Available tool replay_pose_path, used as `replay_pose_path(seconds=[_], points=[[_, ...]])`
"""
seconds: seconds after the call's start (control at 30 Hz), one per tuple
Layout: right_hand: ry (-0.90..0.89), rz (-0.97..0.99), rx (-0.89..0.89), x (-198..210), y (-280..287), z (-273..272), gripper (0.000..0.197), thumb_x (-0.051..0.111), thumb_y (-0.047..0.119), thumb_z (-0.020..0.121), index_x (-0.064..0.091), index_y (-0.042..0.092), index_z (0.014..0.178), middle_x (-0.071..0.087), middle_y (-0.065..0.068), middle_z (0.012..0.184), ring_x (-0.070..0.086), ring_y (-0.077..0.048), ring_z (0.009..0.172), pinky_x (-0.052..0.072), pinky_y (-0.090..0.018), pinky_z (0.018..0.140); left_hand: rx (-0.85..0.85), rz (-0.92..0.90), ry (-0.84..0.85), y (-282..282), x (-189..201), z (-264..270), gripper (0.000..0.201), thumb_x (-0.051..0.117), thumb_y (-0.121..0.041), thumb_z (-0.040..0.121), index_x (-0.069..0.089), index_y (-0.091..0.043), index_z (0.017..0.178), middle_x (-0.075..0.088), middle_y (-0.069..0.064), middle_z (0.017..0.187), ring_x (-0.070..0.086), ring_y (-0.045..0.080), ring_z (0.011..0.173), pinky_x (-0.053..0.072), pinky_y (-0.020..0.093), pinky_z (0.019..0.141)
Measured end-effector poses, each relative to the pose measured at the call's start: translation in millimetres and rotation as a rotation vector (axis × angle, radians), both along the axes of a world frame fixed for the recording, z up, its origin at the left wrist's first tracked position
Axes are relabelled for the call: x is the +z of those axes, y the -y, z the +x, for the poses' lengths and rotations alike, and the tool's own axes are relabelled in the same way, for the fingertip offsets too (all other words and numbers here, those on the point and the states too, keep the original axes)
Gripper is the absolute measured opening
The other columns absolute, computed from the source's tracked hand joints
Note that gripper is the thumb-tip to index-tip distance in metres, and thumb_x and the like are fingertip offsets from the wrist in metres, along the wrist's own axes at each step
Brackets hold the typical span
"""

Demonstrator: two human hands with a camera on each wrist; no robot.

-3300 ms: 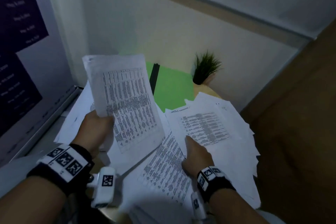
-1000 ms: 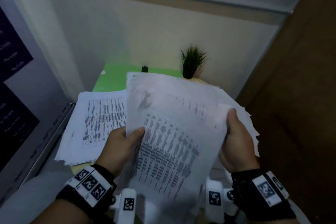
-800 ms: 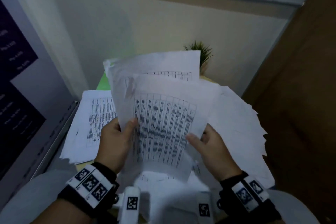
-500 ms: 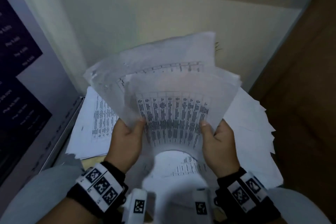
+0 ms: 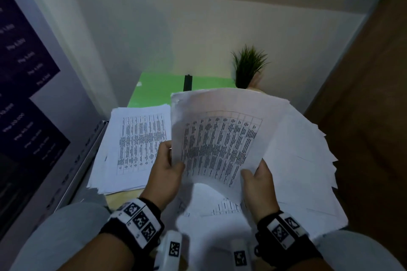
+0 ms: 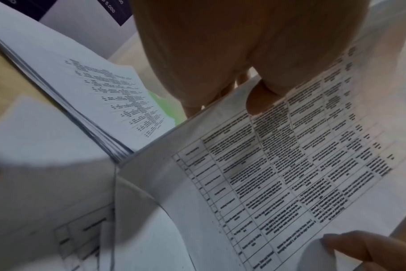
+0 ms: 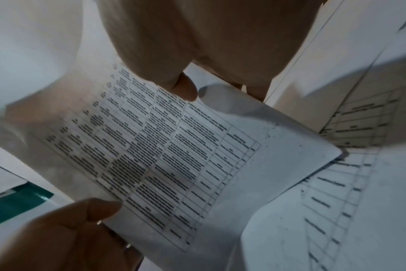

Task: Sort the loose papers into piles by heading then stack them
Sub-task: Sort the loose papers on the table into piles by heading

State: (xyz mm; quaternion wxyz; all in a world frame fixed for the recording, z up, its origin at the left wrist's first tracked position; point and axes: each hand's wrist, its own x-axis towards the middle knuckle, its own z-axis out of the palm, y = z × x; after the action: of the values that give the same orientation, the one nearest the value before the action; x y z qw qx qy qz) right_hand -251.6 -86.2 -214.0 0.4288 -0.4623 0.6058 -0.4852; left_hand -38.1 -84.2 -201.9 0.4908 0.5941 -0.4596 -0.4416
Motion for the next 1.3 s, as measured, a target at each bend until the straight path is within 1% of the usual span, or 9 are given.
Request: replay_pose_path(seconds=[0.07,0.2,0.33,0.43,0.53,0.77,0.97,1.17,1.3], points=[[0.002,0.037,-0.010,-7,2,0,0.045,0.047,-0.008,0.096,0.061,0.024,0.124,0.072,0.011,0.111,0.068,0.006,0.094,0.053,-0.011,0.081,-0.017,0.005,0.021,-1,-5,-1,0.037,0.049,0.002,0.097,0.054,-0.026,0.121,0.069,-0.012,0.108,0.065,-0.002,0.098,0.051,0.025,0.078],[-0.095,0.287,0.125,-35,-2,-5,0.037,0.050,0.013,0.085,0.067,0.026,0.115,0.077,0.003,0.099,0.073,-0.023,0.092,0.060,-0.045,0.088,-0.042,0.030,0.137,0,-24,0,0.023,0.052,-0.013,0.103,0.059,-0.031,0.116,0.069,-0.009,0.111,0.064,0.006,0.104,0.052,0.028,0.084],[-0.137,0.410,0.273,-31,-6,-10,0.019,0.048,0.010,0.098,0.057,0.017,0.083,0.055,-0.011,0.069,0.057,-0.027,0.060,0.042,-0.032,0.052,0.090,0.015,0.134,6,-20,10,0.019,0.049,-0.010,0.098,0.052,-0.028,0.093,0.059,0.007,0.077,0.054,0.021,0.063,0.047,0.035,0.056],[-0.073,0.415,0.283,-23,-7,-16,0.019,0.049,0.014,0.103,0.056,0.006,0.087,0.062,-0.016,0.068,0.060,-0.031,0.054,0.035,-0.036,0.052,0.281,-0.012,0.071,16,-8,33,0.020,0.041,-0.004,0.097,0.052,-0.021,0.094,0.050,0.009,0.069,0.045,0.020,0.059,0.039,0.029,0.046],[-0.030,0.411,0.271,-22,-5,-22,0.019,0.055,0.019,0.103,0.064,0.003,0.098,0.075,-0.016,0.089,0.062,-0.034,0.056,0.037,-0.035,0.052,0.448,0.030,0.002,26,-8,73,0.020,0.038,-0.013,0.097,0.055,-0.023,0.095,0.052,0.010,0.069,0.049,0.026,0.061,0.038,0.033,0.053],[0.018,0.430,0.209,-22,-3,-26,0.017,0.058,0.017,0.102,0.066,0.002,0.098,0.076,-0.016,0.091,0.061,-0.033,0.055,0.036,-0.030,0.049,0.460,0.314,-0.022,40,-20,149,0.039,0.033,0.002,0.090,0.057,-0.017,0.115,0.053,0.016,0.083,0.052,0.025,0.060,0.048,0.032,0.057],[0.010,0.425,0.205,-27,-1,-27,0.017,0.058,0.017,0.102,0.067,0.003,0.098,0.075,-0.018,0.092,0.061,-0.033,0.058,0.037,-0.031,0.049,0.375,0.417,0.289,52,-38,182,0.042,0.039,0.010,0.092,0.061,-0.009,0.123,0.068,0.020,0.110,0.061,0.029,0.081,0.050,0.035,0.071],[-0.052,0.388,0.205,-29,1,-30,0.013,0.057,0.010,0.101,0.069,0.005,0.096,0.074,-0.017,0.088,0.061,-0.031,0.061,0.037,-0.033,0.051,0.341,0.466,0.386,66,-51,197,0.043,0.042,0.005,0.095,0.062,-0.008,0.130,0.069,0.020,0.117,0.062,0.034,0.089,0.049,0.035,0.075],[-0.503,0.260,0.209,-14,14,-59,0.012,0.070,0.018,0.094,0.070,0.028,0.089,0.075,0.004,0.085,0.070,-0.016,0.078,0.048,-0.024,0.064,0.366,0.388,0.402,69,-56,197,0.050,0.052,0.008,0.091,0.054,-0.008,0.139,0.065,0.014,0.124,0.063,0.040,0.110,0.050,0.041,0.087]])
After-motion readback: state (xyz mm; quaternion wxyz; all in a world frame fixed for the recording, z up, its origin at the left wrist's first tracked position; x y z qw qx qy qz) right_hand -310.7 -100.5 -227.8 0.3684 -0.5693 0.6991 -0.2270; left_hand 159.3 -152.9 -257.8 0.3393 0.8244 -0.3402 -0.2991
